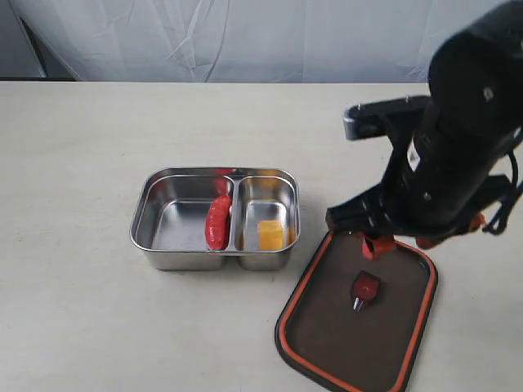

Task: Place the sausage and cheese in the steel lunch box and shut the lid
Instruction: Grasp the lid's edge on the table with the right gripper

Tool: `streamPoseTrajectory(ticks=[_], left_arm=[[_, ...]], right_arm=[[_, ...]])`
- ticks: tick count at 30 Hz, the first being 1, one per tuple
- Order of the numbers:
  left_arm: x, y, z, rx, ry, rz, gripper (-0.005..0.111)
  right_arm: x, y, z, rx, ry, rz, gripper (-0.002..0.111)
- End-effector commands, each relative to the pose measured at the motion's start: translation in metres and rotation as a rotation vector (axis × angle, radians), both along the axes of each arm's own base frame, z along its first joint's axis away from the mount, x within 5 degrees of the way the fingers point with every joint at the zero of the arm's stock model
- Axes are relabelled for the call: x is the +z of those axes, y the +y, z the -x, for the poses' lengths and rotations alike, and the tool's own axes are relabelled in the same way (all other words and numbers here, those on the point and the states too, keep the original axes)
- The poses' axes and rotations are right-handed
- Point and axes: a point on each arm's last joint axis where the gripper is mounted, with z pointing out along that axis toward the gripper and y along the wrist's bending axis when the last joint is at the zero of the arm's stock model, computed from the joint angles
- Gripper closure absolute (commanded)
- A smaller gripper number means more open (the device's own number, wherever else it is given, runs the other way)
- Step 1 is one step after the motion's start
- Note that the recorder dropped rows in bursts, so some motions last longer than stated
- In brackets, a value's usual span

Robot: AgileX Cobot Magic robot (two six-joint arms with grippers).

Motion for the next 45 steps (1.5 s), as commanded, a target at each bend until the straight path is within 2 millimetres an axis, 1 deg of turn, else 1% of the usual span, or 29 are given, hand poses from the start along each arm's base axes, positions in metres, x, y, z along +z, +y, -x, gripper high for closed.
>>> streamPoseTrajectory(ticks=[1,7,13,19,26,36,38,40,43,45], left_arm=[[0.000,-0.001,0.000,-0.013,-0.012,0.008,0.107],[0.000,-0.001,0.000,-0.017,-0.013,0.014,0.107],[0.000,-0.002,0.000,-0.024,-0.016,0.025,0.107],[0.000,-0.002,0.000,-0.024,-0.016,0.025,0.107],[-0.001,-0.003,0.000,-0.030,-0.013,0.023,0.107],[0.000,-0.003,0.000,-0.031,-0.014,0.024,0.107],[-0.001,-0.003,0.000,-0.032,-0.013,0.026,0.107],[-0.001,-0.003,0.000,-0.032,-0.012,0.026,0.107],[-0.001,-0.003,0.000,-0.032,-0.012,0.026,0.107],[-0.001,-0.003,0.000,-0.032,-0.012,0.026,0.107]], right_arm=[[-0.028,-0.008,0.015,-0.106,0.053,-0.050,0.050],[-0.055,-0.021,0.031,-0.210,0.104,-0.042,0.050],[-0.072,-0.029,0.040,-0.249,0.112,-0.044,0.050],[-0.080,-0.033,0.045,-0.267,0.119,-0.052,0.050],[-0.082,-0.033,0.045,-0.276,0.116,-0.057,0.050],[-0.103,-0.032,0.044,-0.282,0.178,0.022,0.050],[-0.107,-0.032,0.044,-0.283,0.189,0.037,0.055],[-0.111,-0.032,0.044,-0.284,0.202,0.053,0.065],[-0.112,-0.032,0.044,-0.285,0.206,0.058,0.089],[-0.112,-0.033,0.045,-0.291,0.214,0.063,0.109]])
